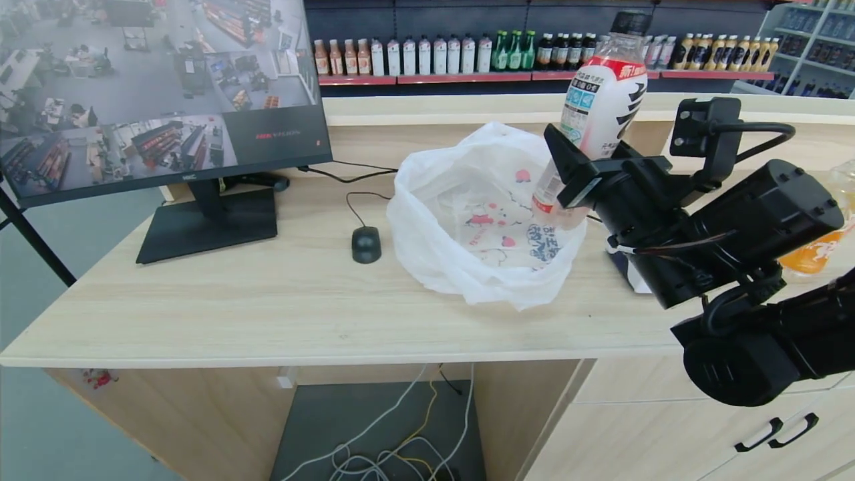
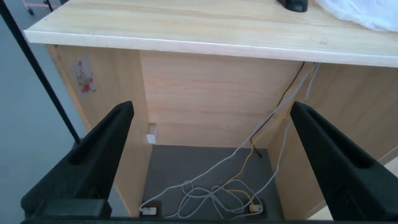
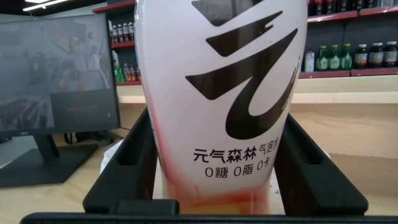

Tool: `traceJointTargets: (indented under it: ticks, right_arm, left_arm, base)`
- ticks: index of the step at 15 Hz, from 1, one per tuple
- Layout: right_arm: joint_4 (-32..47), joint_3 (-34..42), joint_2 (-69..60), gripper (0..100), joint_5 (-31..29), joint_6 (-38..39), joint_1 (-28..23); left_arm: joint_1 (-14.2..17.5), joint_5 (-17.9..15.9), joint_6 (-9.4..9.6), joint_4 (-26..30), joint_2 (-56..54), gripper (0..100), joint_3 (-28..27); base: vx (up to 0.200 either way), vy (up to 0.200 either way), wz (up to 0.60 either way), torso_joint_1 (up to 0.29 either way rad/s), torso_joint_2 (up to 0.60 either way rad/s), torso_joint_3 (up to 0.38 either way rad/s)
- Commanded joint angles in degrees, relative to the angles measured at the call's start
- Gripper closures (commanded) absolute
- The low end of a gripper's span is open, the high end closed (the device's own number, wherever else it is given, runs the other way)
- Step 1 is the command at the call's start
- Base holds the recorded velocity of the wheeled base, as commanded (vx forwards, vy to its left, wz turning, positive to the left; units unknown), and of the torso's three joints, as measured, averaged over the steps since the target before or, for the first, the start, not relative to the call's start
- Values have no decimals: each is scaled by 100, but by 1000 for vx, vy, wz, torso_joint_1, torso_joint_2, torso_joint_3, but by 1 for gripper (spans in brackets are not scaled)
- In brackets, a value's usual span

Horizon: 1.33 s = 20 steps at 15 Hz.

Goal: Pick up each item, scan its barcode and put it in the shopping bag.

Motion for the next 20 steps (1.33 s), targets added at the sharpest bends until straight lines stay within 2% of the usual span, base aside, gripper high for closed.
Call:
traceJointTargets:
  ticks: [1, 11, 15, 16, 20]
  right_arm:
    - [-12, -132, -7, 100, -6, -20, 4]
    - [-12, -229, 55, 100, 21, -108, 21]
    - [849, -554, 64, 100, 21, -178, 65]
    - [1333, -949, 116, 100, 21, -178, 65]
    - [2379, -2294, 749, 100, 56, -160, 65]
  left_arm:
    - [-9, 5, 8, 0, -2, 0, 0]
    - [-9, -4, 26, 0, -2, 0, 0]
    - [0, -4, 26, 0, -2, 0, 0]
    - [-9, -4, 26, 0, -2, 0, 0]
    - [-9, 5, 26, 0, -2, 0, 0]
  base:
    - [0, 0, 0, 0, 0, 0]
    - [0, 0, 0, 0, 0, 0]
    - [0, 0, 0, 0, 0, 0]
    - [0, 0, 0, 0, 0, 0]
    - [0, 0, 0, 0, 0, 0]
